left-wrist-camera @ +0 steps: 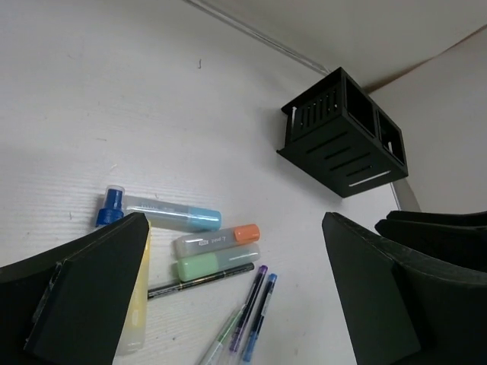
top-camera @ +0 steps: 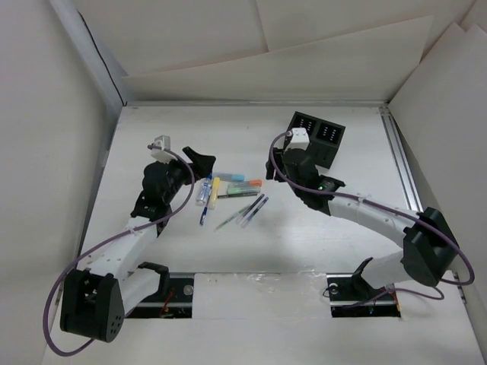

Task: Sort the stationery into containers
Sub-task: Move the storage box to the center of the board.

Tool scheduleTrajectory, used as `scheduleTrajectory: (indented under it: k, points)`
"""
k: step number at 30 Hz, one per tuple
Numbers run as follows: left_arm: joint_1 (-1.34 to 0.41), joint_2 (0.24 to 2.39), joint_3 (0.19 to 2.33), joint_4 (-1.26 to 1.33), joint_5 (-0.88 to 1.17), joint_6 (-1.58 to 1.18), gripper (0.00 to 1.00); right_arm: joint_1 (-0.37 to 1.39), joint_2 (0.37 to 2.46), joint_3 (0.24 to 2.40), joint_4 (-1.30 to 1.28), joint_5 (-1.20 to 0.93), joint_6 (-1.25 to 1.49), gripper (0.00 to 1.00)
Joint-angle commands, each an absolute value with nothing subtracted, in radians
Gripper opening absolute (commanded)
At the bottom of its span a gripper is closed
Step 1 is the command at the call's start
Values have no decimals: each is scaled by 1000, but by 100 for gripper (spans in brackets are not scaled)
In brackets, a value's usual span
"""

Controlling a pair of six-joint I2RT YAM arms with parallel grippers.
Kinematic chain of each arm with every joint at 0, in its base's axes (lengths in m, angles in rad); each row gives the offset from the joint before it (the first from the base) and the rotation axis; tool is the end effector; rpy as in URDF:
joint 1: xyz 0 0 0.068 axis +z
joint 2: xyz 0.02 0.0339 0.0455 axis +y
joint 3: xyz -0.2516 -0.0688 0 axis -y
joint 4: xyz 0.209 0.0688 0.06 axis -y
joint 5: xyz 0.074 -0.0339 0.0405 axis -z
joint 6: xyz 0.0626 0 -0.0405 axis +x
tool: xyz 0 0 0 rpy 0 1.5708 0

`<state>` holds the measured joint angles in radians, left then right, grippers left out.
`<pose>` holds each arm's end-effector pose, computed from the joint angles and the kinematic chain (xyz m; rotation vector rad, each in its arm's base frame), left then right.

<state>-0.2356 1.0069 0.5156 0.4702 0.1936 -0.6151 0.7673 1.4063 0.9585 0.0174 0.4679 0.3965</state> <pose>0.2242 -0.0662 0.2776 -0.1567 1.6448 -0.8100 0.2436 0.1957 0.2711 -0.0663 1.9630 0.2977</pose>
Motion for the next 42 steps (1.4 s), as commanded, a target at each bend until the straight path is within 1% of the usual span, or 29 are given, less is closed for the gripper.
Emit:
scheduleTrajectory:
  k: [1,4,5,6,8,9,10,12,16,19,22,23,24,25,26,27,28,29,30,31,32,33,35,36,39,40,42]
  points:
    - [-238,985,503,497,187,-627,100,747,1374,960,74,449,407,68]
    - [-238,997,580,303,79,-609,100,738,1365,951,74,410,407,68]
    - [-238,997,580,275,45,-609,100,727,1365,951,74,410,407,65]
    - [-238,983,568,259,-34,-609,100,727,1365,951,74,397,407,61]
    - [-238,933,528,274,-107,-609,100,727,1365,951,74,388,407,51]
    - [-238,917,500,287,-135,-609,100,727,1365,951,74,388,407,30]
    - [-238,907,500,307,-174,-609,100,727,1365,951,74,388,407,20]
    - [-238,907,518,317,-184,-609,100,718,1365,951,74,388,416,0]
    - [-238,959,578,305,-163,-592,100,718,1315,930,74,422,416,0]
    - [-238,977,566,363,-126,-581,100,709,1263,907,74,457,436,0]
    - [-238,997,566,373,-115,-592,100,675,1233,887,74,457,445,2]
    - [-238,997,566,373,-115,-574,81,675,1220,887,74,457,455,6]
    - [-238,1008,566,385,-115,-560,58,658,1220,878,74,457,456,8]
    - [-238,1008,566,370,-115,-560,33,640,1207,868,74,457,466,11]
    - [-238,1017,578,348,-127,-575,14,628,1194,868,74,457,478,23]
    - [-238,1017,578,336,-138,-575,10,615,1193,859,74,457,488,28]
    - [-238,1017,578,298,-138,-575,16,588,1180,859,65,457,497,33]
    - [-238,1017,593,266,-150,-575,25,575,1164,847,64,457,497,42]
    - [-254,1017,612,232,-162,-575,33,562,1164,847,64,439,512,45]
    - [-273,1028,623,157,-222,-575,39,551,1154,836,64,417,524,48]
    - [-300,1043,633,125,-262,-575,51,542,1154,836,64,408,525,49]
    - [-371,1055,658,95,-299,-566,57,529,1154,836,64,408,525,50]
    - [-429,1112,690,5,-369,-566,65,529,1166,836,64,384,525,50]
    - [-467,1135,725,-23,-383,-566,66,529,1190,848,55,374,525,50]
    - [-488,1231,755,-89,-394,-566,66,529,1203,857,55,360,525,50]
    - [-488,1253,767,-100,-381,-566,62,529,1203,857,46,360,525,50]
    - [-488,1288,767,-100,-364,-557,61,529,1192,857,46,370,525,50]
